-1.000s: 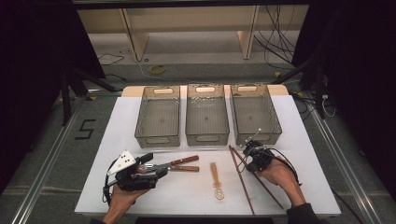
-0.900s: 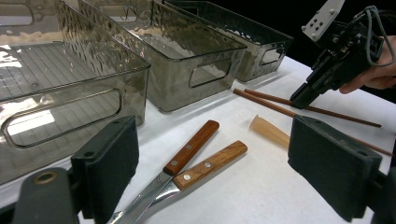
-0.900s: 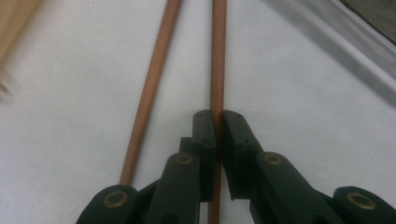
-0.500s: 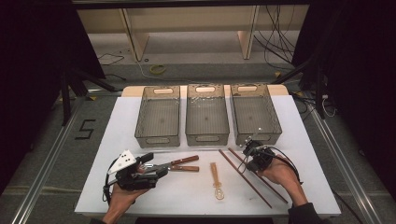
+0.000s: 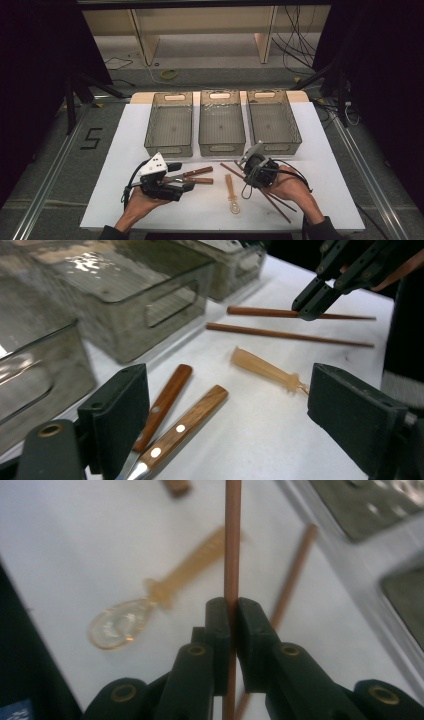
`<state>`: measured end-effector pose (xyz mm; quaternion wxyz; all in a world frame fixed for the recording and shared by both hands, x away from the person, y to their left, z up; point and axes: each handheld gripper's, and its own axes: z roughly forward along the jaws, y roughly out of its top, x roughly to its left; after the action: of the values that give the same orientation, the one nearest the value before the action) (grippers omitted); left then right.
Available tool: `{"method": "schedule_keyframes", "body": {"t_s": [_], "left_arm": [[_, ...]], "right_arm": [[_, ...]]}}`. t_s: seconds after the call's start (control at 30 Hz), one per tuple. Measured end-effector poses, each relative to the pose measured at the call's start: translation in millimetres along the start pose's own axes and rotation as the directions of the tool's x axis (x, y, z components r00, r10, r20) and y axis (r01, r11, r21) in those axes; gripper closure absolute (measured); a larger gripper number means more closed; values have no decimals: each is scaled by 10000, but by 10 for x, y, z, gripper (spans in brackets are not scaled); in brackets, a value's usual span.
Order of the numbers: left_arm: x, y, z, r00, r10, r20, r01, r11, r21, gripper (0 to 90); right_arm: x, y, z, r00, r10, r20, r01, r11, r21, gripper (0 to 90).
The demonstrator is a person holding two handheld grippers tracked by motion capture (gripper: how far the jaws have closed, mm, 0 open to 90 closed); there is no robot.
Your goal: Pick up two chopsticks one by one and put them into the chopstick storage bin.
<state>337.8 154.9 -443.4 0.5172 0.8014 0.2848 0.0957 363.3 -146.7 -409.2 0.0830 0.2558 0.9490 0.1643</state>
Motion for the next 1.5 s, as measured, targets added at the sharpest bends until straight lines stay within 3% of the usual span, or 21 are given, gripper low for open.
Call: {"method": "schedule_keyframes", "body": {"t_s": [0.13, 0.2, 0.23, 0.27, 0.3, 0.33, 0.37, 0.4, 0.43, 0.57, 0.6, 0.63, 0.67, 0.73, 0.77, 0.93, 1.0, 1.17, 1.3, 1.4, 1.5], "left_arm": [[-53, 81, 100, 9959, 572, 695, -616, 9961, 629, 170], [-82, 95, 123, 9938, 812, 758, -871, 9932, 777, 180], [-138, 127, 166, 9883, 1298, 806, -1378, 9852, 1022, 186], [-138, 127, 166, 9883, 1298, 806, -1378, 9852, 1022, 188], [-181, 155, 211, 9806, 1640, 1076, -1776, 9752, 1324, 194], [-181, 155, 211, 9806, 1640, 1076, -1776, 9752, 1324, 203], [-203, 165, 236, 9763, 1802, 1201, -1971, 9690, 1488, 209], [-245, 181, 283, 9662, 2185, 1367, -2412, 9535, 1808, 214], [-245, 181, 283, 9662, 2185, 1367, -2412, 9535, 1808, 223], [-307, 201, 346, 9459, 2725, 1763, -3090, 9221, 2328, 277], [-307, 201, 346, 9459, 2725, 1763, -3090, 9221, 2328, 302], [-328, 197, 367, 9393, 2842, 1922, -3272, 9106, 2525, 326], [-328, 197, 367, 9393, 2842, 1922, -3272, 9106, 2525, 358], [-352, 182, 381, 9305, 3023, 2066, -3507, 8981, 2654, 414], [-363, 171, 395, 9212, 3183, 2238, -3740, 8830, 2837, 430], [-384, 150, 400, 9133, 3328, 2348, -3927, 8725, 2909, 511], [-394, 143, 408, 9080, 3394, 2456, -4032, 8669, 2930, 541], [-414, 136, 411, 8981, 3435, 2746, -4195, 8565, 3007, 621], [-440, 131, 415, 8887, 3485, 2980, -4348, 8468, 3063, 685], [-455, 124, 417, 8762, 3621, 3182, -4581, 8308, 3161, 713], [-482, 116, 411, 8627, 3681, 3468, -4767, 8207, 3148, 757]], "right_arm": [[173, 84, -1, 9948, -984, -253, 982, 9951, -96, 848], [221, 100, 0, 9938, -1068, -321, 1066, 9943, -81, 848], [282, 125, 10, 9875, -1513, -443, 1509, 9885, -129, 848], [282, 125, 10, 9875, -1513, -443, 1509, 9885, -129, 848], [350, 147, 8, 9833, -1752, -491, 1747, 9845, -141, 848], [380, 158, 4, 9816, -1839, -519, 1834, 9829, -150, 848], [409, 168, 2, 9796, -1930, -559, 1925, 9812, -149, 848], [436, 176, 5, 9781, -1999, -573, 1991, 9798, -182, 848], [458, 184, 9, 9760, -2097, -588, 2089, 9777, -199, 848], [535, 204, 21, 9647, -2526, -740, 2520, 9676, -173, 848], [535, 204, 21, 9647, -2526, -740, 2520, 9676, -173, 848], [561, 212, 25, 9613, -2659, -717, 2650, 9640, -219, 848], [561, 212, 25, 9613, -2659, -717, 2650, 9640, -219, 848], [589, 216, 19, 9560, -2834, -759, 2819, 9590, -300, 848], [584, 215, 17, 9505, -3013, -767, 2999, 9535, -285, 848], [632, 218, 15, 9492, -3054, -760, 3035, 9522, -363, 848], [658, 225, 28, 9358, -3421, -849, 3399, 9396, -404, 848], [695, 229, 55, 9320, -3501, -935, 3492, 9367, -265, 848], [712, 230, 68, 9193, -3795, -1040, 3785, 9251, -303, 848], [717, 233, 60, 9161, -3846, -1138, 3837, 9230, -299, 848], [736, 225, 68, 9014, -4185, -1108, 4173, 9081, -350, 847]]}}
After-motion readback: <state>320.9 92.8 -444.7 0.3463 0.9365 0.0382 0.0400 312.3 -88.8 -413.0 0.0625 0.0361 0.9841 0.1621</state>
